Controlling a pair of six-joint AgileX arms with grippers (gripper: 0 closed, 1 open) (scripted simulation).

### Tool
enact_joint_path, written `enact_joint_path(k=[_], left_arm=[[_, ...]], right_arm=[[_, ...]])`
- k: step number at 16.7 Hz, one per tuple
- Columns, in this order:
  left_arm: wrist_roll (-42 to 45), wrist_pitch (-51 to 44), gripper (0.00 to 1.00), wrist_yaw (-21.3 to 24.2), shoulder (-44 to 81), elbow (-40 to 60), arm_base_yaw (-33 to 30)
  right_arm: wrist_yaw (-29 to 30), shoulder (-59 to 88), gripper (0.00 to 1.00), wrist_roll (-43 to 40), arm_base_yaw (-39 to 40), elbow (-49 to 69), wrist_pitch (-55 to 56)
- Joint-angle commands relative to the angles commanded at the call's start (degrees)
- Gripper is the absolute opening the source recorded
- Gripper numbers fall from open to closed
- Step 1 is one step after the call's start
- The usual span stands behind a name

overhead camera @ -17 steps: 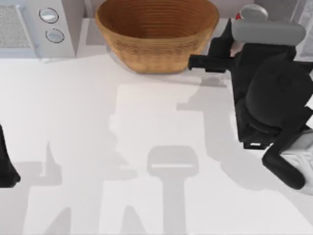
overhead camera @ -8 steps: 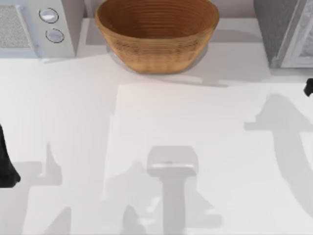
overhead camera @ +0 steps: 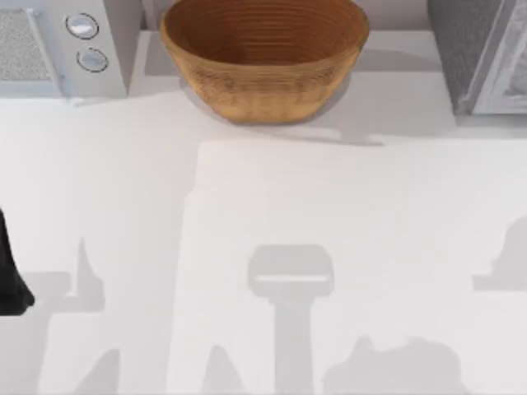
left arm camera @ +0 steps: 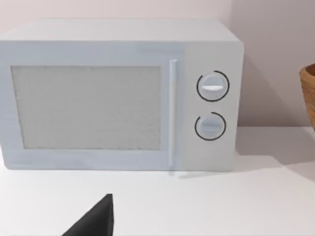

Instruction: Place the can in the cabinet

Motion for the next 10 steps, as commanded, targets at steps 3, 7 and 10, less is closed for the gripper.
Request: enact_joint_path(k=[3, 7, 10], left_arm=[[0.0, 0.0, 1.0, 0.0, 0.0, 0.0, 0.0], [0.0, 0.0, 1.0, 0.0, 0.0, 0.0, 0.0], [0.0, 0.0, 1.0, 0.0, 0.0, 0.0, 0.0]], right_arm=[[-4.7, -9.4, 0.0, -0.4, -3.9, -3.9, -5.1], [-7.1, -13.9, 0.0, -0.6, -5.9, -5.8, -7.5], [-7.1, -13.9, 0.0, -0.6, -5.9, -5.8, -7.5]])
